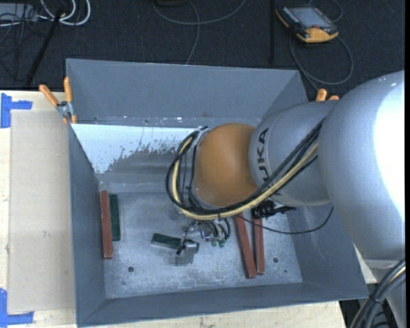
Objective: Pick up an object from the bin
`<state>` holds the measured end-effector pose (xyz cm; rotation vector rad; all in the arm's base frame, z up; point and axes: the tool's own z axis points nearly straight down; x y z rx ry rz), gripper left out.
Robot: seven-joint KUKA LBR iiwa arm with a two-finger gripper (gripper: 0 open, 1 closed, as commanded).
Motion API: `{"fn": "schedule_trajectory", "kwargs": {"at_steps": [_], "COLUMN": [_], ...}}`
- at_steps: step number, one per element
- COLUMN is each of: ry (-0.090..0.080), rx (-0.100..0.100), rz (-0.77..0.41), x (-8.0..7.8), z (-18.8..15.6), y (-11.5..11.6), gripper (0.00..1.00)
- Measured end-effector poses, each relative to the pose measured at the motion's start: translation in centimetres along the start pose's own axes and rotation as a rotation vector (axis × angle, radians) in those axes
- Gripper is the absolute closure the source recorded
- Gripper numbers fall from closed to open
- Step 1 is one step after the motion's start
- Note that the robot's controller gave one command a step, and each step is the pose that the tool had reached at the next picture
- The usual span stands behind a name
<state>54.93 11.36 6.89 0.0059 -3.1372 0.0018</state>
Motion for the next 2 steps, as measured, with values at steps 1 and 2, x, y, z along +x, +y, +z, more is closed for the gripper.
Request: {"fn": "schedule_trajectory", "kwargs": {"at_steps": [1, 2], "ry": [-0.002, -0.012], "rx": [-0.001, -0.001], "rz": [0.002, -0.035], "x": [-0.1, 0.5], "z": [-0.1, -14.4], "y": [0.2, -3.3], "gripper": [1.00, 1.00]}}
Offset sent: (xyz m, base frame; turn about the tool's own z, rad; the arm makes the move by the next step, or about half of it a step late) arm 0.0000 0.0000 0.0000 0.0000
